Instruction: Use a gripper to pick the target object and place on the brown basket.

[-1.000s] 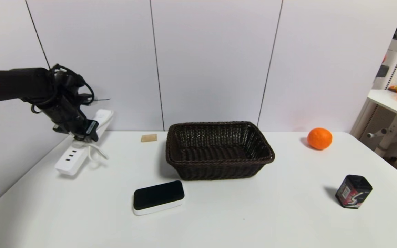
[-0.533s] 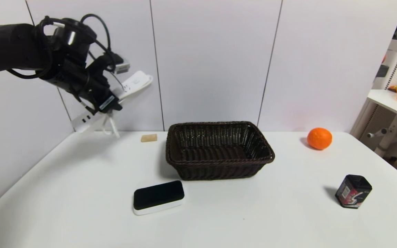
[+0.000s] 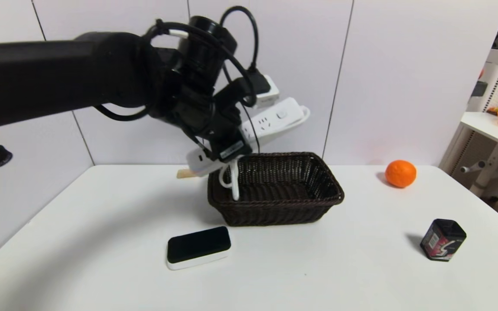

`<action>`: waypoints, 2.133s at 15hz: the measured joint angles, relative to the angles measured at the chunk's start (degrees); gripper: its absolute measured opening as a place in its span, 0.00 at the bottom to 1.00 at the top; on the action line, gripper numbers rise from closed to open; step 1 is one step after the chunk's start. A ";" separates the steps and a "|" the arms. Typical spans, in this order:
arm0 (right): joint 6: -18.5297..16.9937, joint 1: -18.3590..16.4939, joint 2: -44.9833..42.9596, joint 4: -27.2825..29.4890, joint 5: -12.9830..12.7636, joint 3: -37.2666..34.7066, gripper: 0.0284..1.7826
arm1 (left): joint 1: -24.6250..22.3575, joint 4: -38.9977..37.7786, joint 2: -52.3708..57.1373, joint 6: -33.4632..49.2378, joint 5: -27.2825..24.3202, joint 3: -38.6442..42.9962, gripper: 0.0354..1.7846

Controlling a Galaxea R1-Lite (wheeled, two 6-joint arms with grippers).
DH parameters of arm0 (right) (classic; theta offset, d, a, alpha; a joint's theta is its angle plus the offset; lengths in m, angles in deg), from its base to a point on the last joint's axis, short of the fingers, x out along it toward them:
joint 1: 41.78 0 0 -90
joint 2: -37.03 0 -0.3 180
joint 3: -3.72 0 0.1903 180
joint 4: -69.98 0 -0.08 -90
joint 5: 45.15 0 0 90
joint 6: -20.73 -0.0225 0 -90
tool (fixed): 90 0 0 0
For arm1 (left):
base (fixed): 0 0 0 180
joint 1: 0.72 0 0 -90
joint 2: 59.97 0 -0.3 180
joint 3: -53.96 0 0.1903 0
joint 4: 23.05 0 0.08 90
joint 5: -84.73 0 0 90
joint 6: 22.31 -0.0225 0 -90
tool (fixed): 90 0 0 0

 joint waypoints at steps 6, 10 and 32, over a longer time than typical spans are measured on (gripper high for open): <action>-0.02 0.00 0.00 0.00 0.01 0.00 0.95 | 3.66 -8.13 -8.00 -2.06 -0.24 0.00 0.47; -0.02 0.00 0.00 -0.01 0.01 0.00 0.95 | 3.52 -7.89 -9.73 -3.33 0.02 0.00 0.67; -0.02 0.00 0.00 -0.01 0.00 0.00 0.95 | -25.33 -10.17 50.21 20.31 12.04 41.81 0.94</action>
